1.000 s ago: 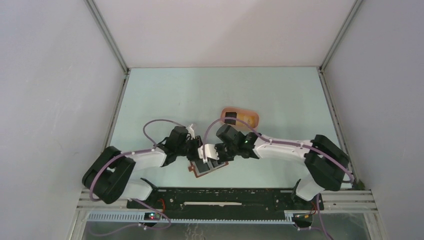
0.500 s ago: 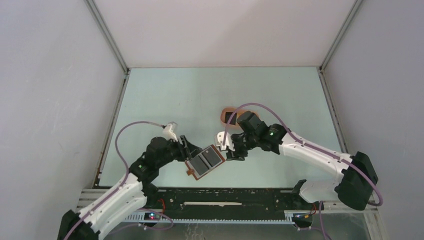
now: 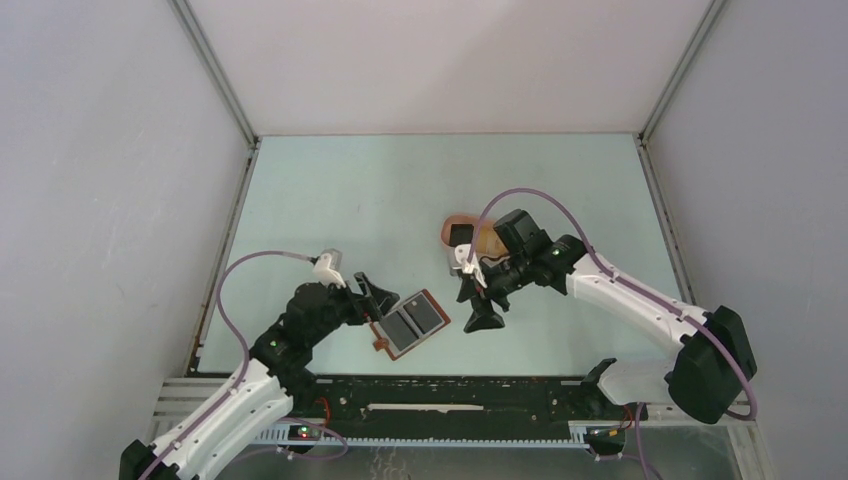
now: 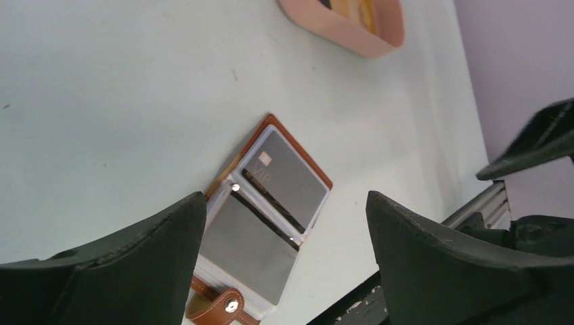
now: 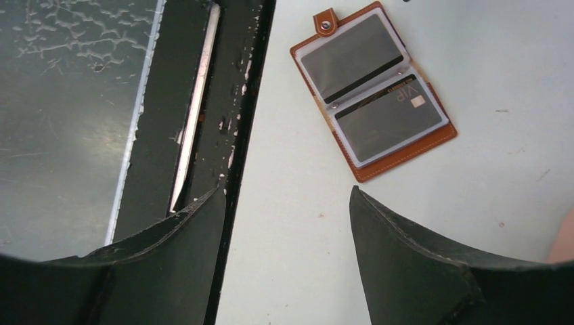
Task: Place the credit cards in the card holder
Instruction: Close the card holder at the center of the board.
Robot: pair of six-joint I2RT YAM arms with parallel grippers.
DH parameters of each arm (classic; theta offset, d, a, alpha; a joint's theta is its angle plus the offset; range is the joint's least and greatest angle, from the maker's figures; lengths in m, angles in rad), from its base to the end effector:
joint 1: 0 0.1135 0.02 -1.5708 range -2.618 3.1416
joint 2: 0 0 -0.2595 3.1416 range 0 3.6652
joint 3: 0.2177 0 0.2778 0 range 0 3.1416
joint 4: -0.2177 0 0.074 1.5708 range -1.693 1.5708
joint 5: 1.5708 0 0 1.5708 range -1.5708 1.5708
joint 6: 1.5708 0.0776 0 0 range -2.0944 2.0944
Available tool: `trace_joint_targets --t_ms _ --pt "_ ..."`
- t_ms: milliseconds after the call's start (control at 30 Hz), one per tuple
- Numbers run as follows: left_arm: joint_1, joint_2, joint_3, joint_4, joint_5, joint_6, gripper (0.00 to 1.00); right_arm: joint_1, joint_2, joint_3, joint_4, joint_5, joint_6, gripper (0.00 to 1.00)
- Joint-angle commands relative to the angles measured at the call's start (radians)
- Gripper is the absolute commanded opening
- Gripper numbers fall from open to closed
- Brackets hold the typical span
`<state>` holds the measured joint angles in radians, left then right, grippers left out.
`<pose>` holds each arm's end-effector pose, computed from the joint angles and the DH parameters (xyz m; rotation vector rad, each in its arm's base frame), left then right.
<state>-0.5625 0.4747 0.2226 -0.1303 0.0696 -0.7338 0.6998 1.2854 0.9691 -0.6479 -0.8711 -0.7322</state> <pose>0.1725 -0.1151 0.1661 -0.1284 2.0640 -0.9007 0.1867 0.2348 0.2333 -1.7801 1.5306 1.0692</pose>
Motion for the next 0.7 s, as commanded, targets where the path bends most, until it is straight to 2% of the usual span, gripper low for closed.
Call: trace_joint_targets --t_ms 0,367,667 --pt "0.005 0.036 -0.006 -0.043 -0.067 -0.013 0.94 0.004 0.021 0.029 -0.006 -0.039 0.019 0.77" --pt "0.004 0.029 0.022 -0.132 -0.033 -0.061 0.97 0.136 0.098 0.011 0.07 0.128 0.094 0.87" --pt "-0.005 0.004 0.046 -0.214 -0.054 -0.045 0.97 0.1 0.155 0.042 0.063 0.129 0.139 0.89"
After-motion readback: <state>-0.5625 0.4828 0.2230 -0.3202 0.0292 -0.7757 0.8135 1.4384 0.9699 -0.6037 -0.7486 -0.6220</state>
